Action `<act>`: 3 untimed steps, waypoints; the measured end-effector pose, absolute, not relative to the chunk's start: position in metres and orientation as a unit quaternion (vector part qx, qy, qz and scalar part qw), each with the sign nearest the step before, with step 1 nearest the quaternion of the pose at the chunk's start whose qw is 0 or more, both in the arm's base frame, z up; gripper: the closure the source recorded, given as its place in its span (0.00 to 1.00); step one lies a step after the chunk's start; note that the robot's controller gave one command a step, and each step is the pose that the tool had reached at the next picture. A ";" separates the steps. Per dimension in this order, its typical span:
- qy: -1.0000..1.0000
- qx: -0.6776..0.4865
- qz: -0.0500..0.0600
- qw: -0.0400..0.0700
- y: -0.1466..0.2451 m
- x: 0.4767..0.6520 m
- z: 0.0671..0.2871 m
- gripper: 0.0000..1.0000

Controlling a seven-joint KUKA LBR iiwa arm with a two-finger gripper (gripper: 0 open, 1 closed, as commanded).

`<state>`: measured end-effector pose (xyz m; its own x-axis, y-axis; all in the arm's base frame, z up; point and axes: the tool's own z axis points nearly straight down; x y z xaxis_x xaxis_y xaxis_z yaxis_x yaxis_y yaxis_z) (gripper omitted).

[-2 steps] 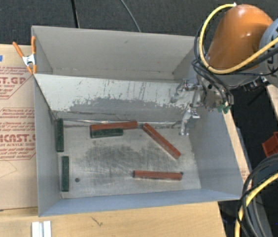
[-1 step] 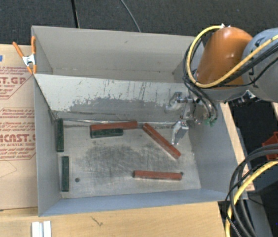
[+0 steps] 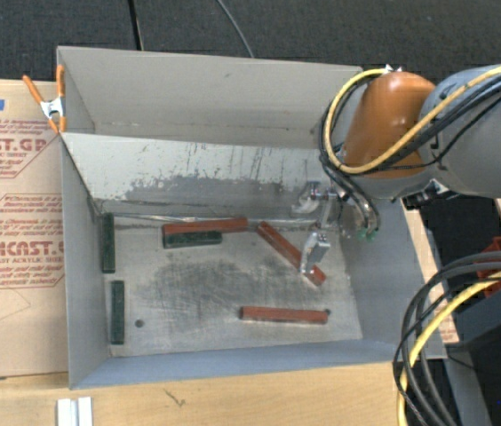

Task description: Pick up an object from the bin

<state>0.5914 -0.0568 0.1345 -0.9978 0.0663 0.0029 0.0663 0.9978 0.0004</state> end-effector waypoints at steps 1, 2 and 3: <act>-0.994 -0.105 0.000 -0.001 -0.057 0.589 0.146 0.00; -0.991 -0.133 -0.001 -0.004 -0.058 0.587 0.087 0.00; -0.986 -0.166 -0.001 -0.012 -0.060 0.586 0.077 1.00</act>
Offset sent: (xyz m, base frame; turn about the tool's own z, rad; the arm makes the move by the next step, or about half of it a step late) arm -0.0075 -0.0025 -0.0645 0.2158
